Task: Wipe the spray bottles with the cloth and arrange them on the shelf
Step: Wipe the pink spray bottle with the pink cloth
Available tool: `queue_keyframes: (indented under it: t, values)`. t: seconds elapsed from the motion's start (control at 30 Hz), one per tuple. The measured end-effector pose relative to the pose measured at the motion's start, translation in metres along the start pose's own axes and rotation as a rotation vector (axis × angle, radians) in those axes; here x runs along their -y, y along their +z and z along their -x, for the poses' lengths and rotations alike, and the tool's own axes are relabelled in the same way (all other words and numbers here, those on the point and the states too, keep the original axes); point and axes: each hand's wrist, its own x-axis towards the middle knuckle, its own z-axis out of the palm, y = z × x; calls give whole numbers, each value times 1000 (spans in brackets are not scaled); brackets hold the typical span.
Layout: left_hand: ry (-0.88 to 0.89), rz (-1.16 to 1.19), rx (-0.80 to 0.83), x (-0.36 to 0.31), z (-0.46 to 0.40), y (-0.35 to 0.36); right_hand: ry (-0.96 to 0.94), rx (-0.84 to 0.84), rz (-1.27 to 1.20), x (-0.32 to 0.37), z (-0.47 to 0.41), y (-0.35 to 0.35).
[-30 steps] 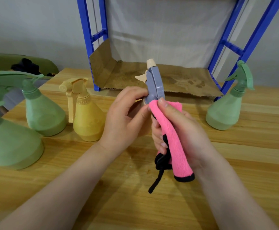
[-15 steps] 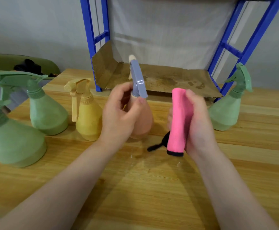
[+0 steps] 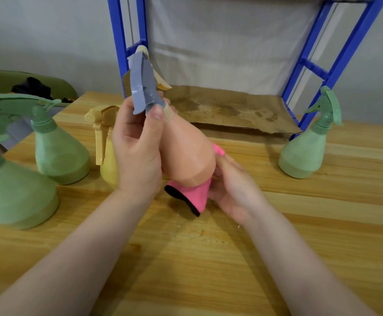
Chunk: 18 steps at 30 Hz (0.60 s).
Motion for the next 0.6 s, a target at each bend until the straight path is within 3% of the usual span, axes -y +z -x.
queue_keyframes:
  t: [0.1,0.17,0.4,0.6]
  values:
    - [-14,-4,50,-2,3,2,154,101,-280,1,2,4]
    - [10,-43,101,-4,4,3,206,145,-327,2,4,4]
    - [61,-165,317,-5,12,9,165,120,-48,4,13,6]
    - [46,-103,350,-8,5,4,128,95,262,14,10,-5]
